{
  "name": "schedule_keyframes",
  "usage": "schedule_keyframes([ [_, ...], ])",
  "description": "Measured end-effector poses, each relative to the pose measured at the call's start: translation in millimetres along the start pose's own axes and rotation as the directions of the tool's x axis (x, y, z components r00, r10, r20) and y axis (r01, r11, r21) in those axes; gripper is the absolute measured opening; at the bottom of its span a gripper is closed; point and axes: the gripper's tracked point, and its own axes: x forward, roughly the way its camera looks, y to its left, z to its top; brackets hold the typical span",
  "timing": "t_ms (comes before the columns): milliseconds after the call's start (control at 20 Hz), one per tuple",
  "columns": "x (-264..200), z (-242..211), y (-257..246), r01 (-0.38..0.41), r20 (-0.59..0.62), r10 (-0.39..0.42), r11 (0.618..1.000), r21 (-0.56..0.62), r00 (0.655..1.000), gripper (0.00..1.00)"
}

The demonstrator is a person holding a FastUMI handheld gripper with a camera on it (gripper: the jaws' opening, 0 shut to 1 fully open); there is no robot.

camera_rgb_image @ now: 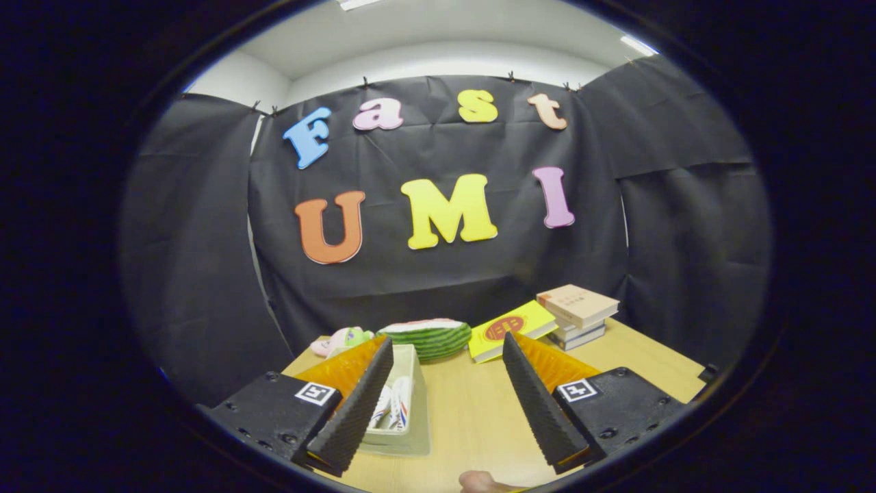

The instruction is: Open the storage box then place both shoes into the box .Put the left shoe in first, then the right shoe, with the right side of both shoes facing outward in a uniform manner.

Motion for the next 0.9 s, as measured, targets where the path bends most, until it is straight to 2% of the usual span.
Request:
schedule_keyframes([
  [200,-30.8,36.2,-7.4,0.029,0.081,-0.026,0.999,-0.033,0.996,1.0],
  [350,-52.1,47.2,-10.5,0.056,0.114,-0.046,0.995,-0.086,0.992,1.0],
  [450,-62.9,53.2,-16.1,0.083,0.131,-0.072,0.993,-0.081,0.989,1.0],
  [900,-77.8,49.7,-9.3,0.058,0.138,-0.045,0.994,-0.093,0.989,1.0],
])
